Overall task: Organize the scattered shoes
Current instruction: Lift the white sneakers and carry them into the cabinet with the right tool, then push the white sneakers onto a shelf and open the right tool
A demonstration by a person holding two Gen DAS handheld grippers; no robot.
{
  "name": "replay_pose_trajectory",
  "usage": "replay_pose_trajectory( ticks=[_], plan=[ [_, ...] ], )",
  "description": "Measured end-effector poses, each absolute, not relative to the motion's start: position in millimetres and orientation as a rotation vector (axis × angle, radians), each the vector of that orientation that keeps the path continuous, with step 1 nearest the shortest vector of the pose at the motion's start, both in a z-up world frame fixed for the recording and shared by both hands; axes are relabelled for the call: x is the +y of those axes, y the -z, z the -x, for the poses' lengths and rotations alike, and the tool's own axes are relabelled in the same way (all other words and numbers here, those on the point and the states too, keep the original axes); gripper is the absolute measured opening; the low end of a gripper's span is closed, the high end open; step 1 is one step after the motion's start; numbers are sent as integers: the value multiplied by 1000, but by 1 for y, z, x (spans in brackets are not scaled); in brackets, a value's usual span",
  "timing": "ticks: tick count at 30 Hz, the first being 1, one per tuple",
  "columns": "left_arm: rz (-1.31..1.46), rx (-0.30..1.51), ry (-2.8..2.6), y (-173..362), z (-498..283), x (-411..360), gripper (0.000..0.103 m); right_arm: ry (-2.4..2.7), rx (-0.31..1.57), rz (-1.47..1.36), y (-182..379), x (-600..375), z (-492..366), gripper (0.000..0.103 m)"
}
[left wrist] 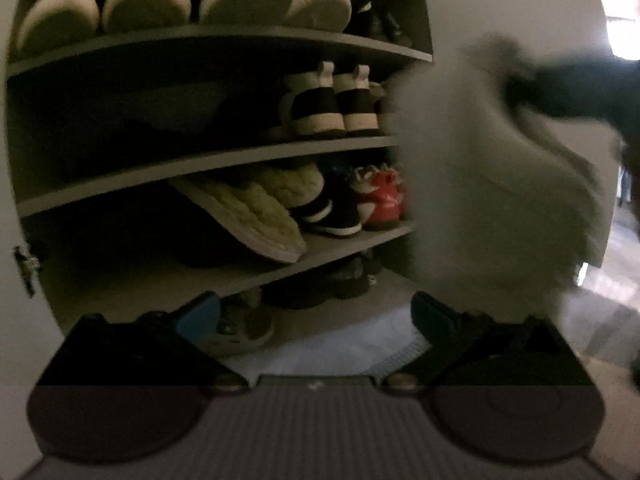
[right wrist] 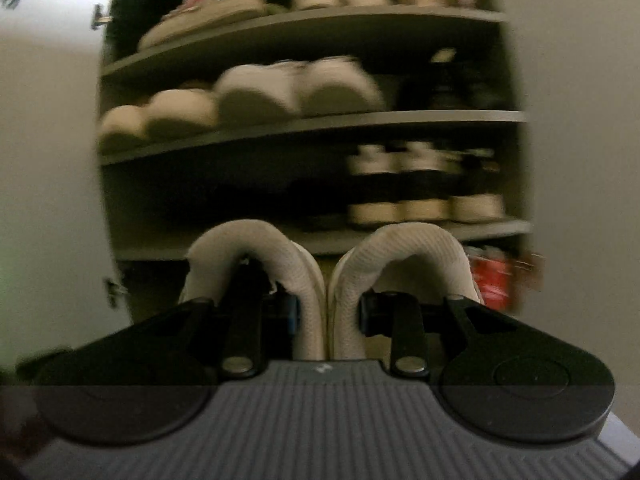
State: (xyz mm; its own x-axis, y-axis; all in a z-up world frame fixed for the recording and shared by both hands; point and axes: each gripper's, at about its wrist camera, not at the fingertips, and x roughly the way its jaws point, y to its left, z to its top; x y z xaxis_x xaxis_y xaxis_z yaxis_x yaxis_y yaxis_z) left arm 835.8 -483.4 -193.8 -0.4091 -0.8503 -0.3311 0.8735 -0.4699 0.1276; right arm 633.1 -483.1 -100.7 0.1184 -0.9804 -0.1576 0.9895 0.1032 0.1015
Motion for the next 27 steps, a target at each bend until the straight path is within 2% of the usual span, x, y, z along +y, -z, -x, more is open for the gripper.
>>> replay_pose_trajectory(
  ticks=[6,11,19,27],
  plan=[
    [-442,187,1797,196,-859,-514,103,1325,88,-148,65,-576,-706,31],
    [-509,190,1708,209,-860,-534,103,1276,52,-160,42,-647,-752,31],
    [-519,254,1609,224,-866,-585,103,1317,54,-109,47,-720,-810,31],
    [-432,346,1597,226,-863,-622,103,1372,80,-170,48,-768,-822,36]
  ],
)
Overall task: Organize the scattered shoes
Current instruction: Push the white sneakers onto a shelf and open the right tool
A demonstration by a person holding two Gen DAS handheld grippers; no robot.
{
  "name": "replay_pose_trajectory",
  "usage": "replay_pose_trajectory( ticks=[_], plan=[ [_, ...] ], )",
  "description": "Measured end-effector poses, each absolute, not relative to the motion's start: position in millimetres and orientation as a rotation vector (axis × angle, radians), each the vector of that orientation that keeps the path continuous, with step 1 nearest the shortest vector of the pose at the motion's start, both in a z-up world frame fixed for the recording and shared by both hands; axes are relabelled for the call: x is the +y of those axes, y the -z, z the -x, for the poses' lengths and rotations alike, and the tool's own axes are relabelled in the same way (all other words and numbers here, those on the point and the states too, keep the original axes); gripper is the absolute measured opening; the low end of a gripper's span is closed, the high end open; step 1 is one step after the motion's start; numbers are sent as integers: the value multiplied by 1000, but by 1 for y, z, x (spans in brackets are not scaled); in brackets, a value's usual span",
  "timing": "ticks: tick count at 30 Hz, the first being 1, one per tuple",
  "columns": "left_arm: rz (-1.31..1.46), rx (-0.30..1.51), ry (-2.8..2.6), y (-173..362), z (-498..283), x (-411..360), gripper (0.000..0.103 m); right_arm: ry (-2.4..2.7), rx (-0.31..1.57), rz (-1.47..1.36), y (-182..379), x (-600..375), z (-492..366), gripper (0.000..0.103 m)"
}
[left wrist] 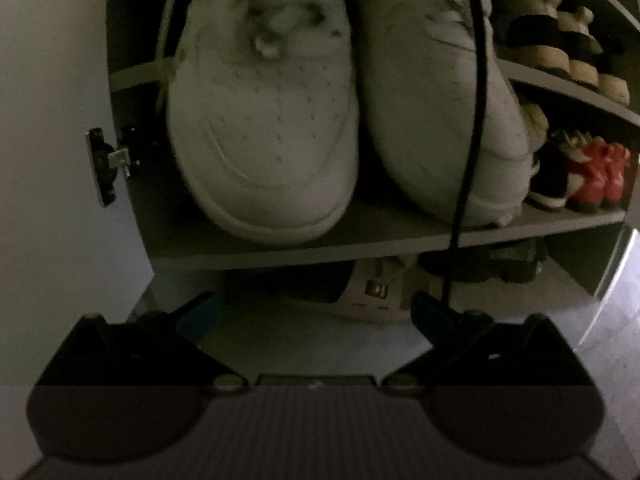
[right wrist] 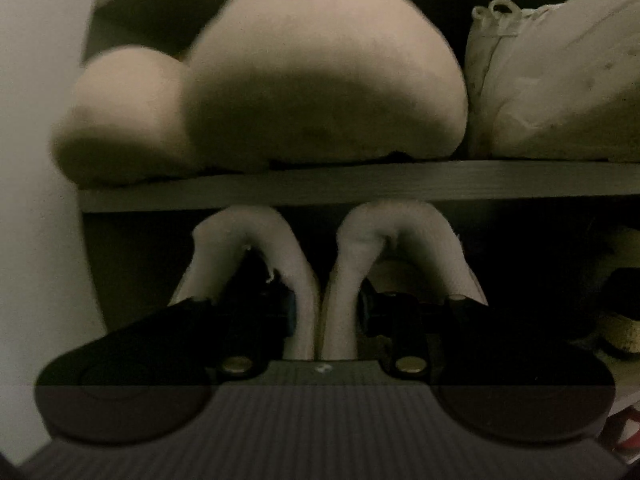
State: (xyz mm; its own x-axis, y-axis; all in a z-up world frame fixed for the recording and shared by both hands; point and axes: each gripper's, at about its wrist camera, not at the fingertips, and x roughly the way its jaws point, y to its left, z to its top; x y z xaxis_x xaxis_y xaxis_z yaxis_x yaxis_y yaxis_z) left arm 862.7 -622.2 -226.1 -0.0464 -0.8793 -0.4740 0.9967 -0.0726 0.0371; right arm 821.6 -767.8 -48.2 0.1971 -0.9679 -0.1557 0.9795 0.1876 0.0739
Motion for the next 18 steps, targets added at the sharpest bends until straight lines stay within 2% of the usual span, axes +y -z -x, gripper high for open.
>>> replay_pose_trajectory(
  ticks=[6,12,18],
  plan=[
    [-402,293,1628,216,-855,-627,103,1384,179,-257,39,-800,-823,36],
    [-335,326,1604,189,-860,-639,103,1371,241,-322,33,-821,-819,38],
    [-393,398,1577,183,-858,-637,99,1350,272,-307,31,-814,-815,40]
  ],
)
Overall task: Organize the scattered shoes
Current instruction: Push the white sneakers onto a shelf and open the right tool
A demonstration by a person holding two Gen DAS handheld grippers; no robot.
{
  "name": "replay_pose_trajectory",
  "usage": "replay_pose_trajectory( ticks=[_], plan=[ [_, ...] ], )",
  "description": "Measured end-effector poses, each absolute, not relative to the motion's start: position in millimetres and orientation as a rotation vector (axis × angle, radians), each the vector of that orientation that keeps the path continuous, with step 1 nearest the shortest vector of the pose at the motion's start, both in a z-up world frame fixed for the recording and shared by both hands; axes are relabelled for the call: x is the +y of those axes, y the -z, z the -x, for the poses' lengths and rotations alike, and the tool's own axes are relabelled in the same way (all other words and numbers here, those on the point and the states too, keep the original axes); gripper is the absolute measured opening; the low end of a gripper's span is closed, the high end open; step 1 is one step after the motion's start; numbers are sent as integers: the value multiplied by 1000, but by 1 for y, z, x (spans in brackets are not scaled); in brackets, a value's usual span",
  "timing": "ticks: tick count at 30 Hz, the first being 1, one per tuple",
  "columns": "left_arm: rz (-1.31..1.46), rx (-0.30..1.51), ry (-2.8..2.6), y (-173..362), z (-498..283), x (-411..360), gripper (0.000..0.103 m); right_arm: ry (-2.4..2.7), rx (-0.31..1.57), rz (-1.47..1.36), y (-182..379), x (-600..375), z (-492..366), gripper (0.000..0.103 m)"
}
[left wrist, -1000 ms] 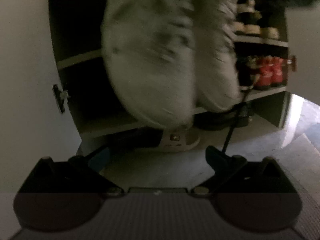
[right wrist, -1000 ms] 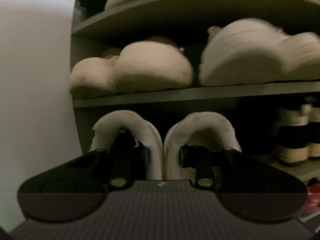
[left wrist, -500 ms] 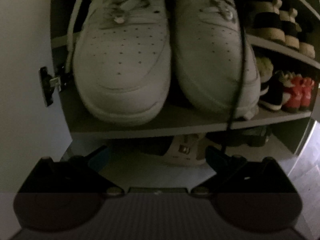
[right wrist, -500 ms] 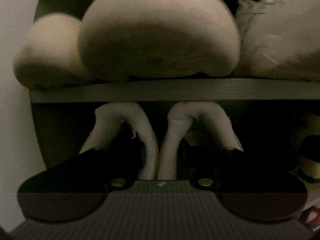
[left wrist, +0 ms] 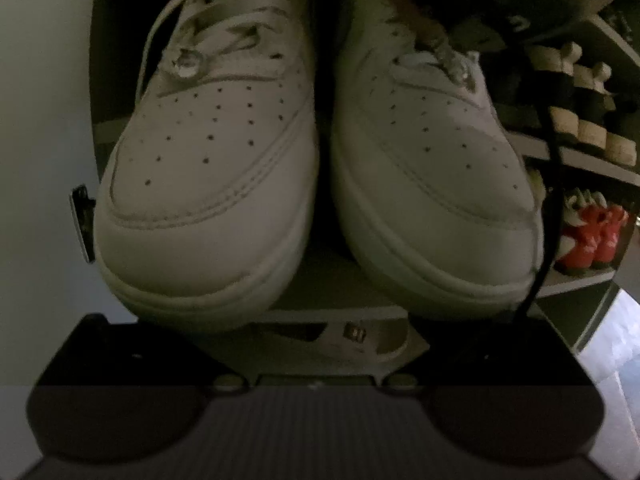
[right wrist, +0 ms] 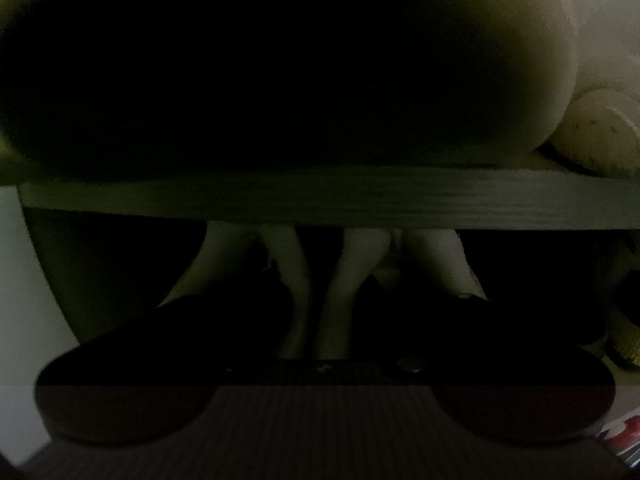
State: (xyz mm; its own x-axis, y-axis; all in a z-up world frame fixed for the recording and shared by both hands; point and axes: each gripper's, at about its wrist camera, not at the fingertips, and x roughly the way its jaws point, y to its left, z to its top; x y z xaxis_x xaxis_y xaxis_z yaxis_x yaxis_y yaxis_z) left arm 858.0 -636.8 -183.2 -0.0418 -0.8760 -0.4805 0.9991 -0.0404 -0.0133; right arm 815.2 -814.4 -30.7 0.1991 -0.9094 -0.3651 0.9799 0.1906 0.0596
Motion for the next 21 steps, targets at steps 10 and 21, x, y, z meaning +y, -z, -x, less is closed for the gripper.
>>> replay_pose_trajectory(
  ticks=[10,21],
  plan=[
    [-272,251,1607,135,-857,-607,100,1349,248,-128,20,-766,-791,61],
    [-283,323,1678,135,-874,-594,100,1352,178,-437,55,-653,-705,61]
  ],
)
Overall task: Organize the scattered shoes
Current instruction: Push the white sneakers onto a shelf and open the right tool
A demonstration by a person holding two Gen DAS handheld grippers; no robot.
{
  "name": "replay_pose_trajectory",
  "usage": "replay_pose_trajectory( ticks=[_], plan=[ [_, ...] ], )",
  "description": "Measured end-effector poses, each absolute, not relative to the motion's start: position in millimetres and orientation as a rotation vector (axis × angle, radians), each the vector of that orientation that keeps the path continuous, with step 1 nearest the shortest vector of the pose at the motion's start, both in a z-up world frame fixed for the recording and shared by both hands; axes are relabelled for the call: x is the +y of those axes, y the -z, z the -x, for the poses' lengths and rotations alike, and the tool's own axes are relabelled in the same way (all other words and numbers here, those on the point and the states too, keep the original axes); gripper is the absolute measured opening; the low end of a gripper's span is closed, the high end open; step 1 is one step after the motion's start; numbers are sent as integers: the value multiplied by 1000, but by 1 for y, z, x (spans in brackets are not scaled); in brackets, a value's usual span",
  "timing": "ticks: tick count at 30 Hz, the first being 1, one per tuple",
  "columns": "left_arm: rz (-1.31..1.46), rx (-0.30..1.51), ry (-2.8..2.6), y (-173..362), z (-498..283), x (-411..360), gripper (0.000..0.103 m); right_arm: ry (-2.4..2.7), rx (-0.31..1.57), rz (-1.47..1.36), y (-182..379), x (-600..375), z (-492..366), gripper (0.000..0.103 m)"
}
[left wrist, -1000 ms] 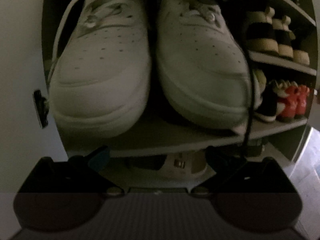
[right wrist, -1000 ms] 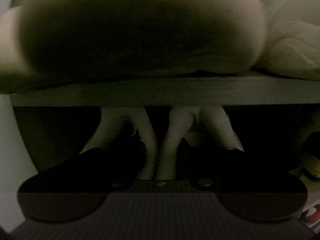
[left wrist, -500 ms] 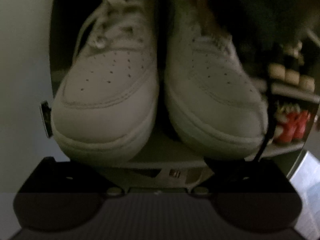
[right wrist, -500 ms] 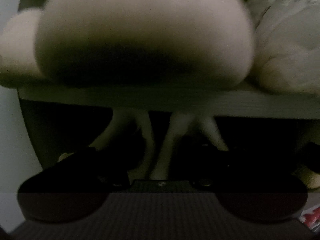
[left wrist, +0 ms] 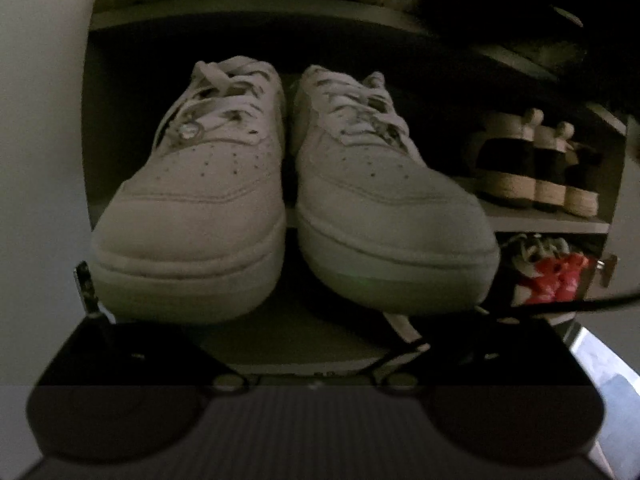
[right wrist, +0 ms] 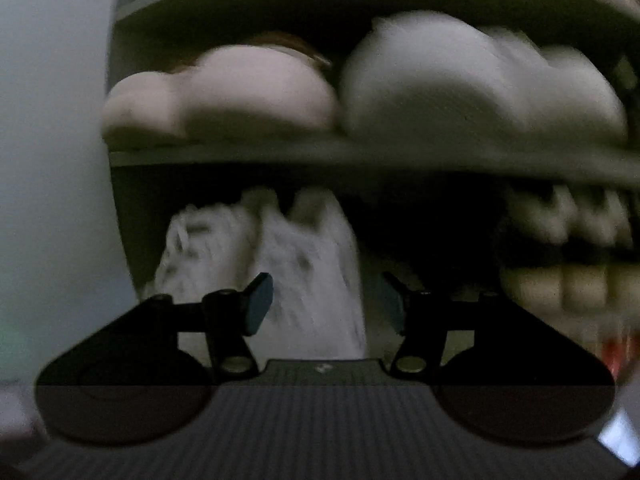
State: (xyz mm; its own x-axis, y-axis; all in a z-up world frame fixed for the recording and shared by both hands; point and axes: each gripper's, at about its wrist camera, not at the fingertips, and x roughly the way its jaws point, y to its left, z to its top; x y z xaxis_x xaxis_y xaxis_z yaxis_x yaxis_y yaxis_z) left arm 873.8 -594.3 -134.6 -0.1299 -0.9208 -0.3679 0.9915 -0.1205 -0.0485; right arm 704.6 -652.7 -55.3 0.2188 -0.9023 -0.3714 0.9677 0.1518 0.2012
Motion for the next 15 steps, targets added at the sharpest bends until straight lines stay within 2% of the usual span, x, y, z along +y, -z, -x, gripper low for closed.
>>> replay_pose_trajectory(
  ticks=[3,5,14,15],
  plan=[
    [-297,318,1679,129,-863,-605,99,1278,120,-703,82,-637,-676,64],
    [-310,320,1683,128,-858,-608,97,1233,84,-780,98,-624,-668,64],
    [-370,312,1686,118,-851,-614,93,1017,31,-817,96,-614,-699,64],
    [-379,309,1683,116,-849,-616,93,1023,33,-819,93,-616,-699,59]
  ],
)
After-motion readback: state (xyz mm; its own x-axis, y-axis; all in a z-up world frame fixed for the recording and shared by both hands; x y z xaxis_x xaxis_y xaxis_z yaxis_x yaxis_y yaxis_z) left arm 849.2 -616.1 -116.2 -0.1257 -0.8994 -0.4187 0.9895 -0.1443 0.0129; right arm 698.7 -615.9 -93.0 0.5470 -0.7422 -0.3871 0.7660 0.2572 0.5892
